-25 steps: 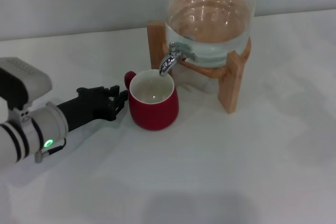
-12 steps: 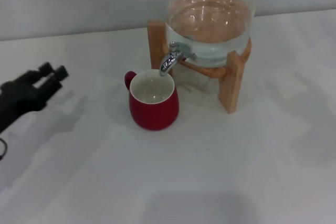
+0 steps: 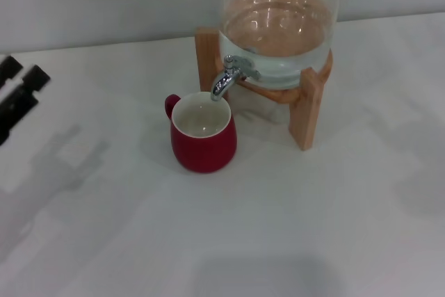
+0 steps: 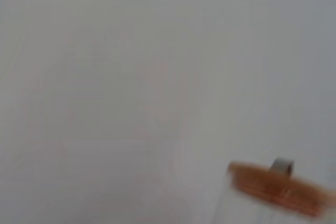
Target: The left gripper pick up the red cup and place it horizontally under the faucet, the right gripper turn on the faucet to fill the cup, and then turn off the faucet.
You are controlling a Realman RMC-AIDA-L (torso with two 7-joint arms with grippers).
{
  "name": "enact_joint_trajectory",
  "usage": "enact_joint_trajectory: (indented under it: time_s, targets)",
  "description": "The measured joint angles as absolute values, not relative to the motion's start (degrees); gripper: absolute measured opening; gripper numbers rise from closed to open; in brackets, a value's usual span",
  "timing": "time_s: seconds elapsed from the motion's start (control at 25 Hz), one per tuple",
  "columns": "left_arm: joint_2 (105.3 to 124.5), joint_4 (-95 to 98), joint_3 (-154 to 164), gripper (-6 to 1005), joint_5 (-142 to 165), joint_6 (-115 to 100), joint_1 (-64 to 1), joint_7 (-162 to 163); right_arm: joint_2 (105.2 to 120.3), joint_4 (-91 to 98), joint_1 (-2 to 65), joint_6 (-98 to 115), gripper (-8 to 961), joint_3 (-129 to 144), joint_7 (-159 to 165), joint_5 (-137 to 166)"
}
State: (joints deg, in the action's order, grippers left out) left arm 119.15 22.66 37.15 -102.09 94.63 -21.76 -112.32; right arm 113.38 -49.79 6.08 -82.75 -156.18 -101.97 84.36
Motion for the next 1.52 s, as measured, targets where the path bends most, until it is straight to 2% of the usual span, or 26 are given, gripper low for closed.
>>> enact_joint_trajectory:
  time_s: [0.2, 0.52, 0.84, 0.92, 1.08, 1.52]
  targets:
    - [119.02, 25.10, 37.02, 773, -106.06, 99.73, -20.60, -108.12, 113.30, -49.75, 6.01, -82.65, 722, -156.18, -101.88, 84.36]
    - [119.20, 25.00, 37.05, 762, -114.87, 102.30, -18.40, -103.66, 113.28, -49.55, 5.68, -82.16, 722, -156.18, -101.66, 84.34]
    - [118.84, 30.76, 37.06, 758, -110.65, 99.77, -15.42, -102.42, 113.14, -50.10, 5.24, -84.91, 722, -155.80, -98.59, 86.46]
    - [118.94, 31.94, 37.06, 758, -110.05, 98.05, -14.99, -102.30, 113.41, -51.80, 5.04, -87.12, 722, -155.75, -98.28, 88.87]
    - [118.90, 32.25, 37.00, 758, -110.45, 94.75, -14.80, -101.74, 115.12, -58.24, 3.77, -90.67, 721, -154.27, -96.13, 92.31]
    - [118.94, 36.41, 37.49, 758, -107.93, 86.35, -15.51, -95.97, 115.06, -71.00, 3.75, -92.57, 721, -131.87, -87.58, 88.28]
